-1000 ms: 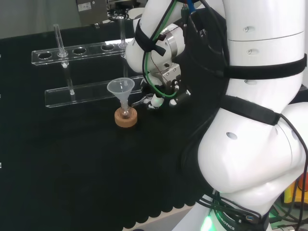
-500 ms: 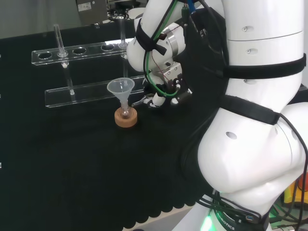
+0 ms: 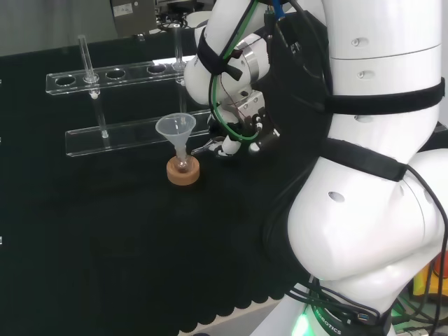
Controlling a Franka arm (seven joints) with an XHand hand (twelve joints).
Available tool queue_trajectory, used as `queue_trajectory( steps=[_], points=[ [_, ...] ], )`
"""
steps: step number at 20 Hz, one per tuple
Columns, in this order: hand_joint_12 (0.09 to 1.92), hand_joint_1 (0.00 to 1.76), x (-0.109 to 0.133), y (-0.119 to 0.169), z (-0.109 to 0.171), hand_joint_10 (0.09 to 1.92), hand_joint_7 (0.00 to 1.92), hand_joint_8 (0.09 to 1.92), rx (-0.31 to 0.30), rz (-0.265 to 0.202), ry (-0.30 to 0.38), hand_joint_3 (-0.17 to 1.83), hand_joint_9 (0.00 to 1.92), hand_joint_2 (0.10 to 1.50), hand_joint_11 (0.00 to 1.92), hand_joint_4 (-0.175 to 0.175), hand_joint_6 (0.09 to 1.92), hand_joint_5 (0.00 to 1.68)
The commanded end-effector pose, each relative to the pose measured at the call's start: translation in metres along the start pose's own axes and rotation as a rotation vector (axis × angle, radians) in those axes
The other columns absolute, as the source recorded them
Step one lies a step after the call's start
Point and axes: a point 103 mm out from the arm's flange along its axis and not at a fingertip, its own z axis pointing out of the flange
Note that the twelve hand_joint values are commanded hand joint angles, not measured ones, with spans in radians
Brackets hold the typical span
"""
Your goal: Pick up the weighing funnel.
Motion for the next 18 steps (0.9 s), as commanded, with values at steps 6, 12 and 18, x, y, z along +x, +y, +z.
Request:
queue_trajectory(
  steps=[6, 12, 18],
  points=[
    [1.26, 0.95, 0.0004, 0.0006, 0.0004, 0.52, 0.59, 0.68, 0.003, -0.009, 0.013, 0.62, 0.76, 0.69, 0.54, 0.004, 0.77, 0.68],
    [1.25, 0.96, 0.0032, 0.0024, 0.0010, 0.52, 0.61, 0.68, 0.014, -0.010, 0.005, 0.62, 0.78, 0.70, 0.55, 0.042, 0.74, 0.81],
    [1.23, 0.98, 0.0041, 0.0027, 0.0033, 0.51, 0.64, 0.67, 0.024, -0.010, 0.006, 0.61, 0.81, 0.73, 0.58, 0.045, 0.71, 0.87]
  ],
)
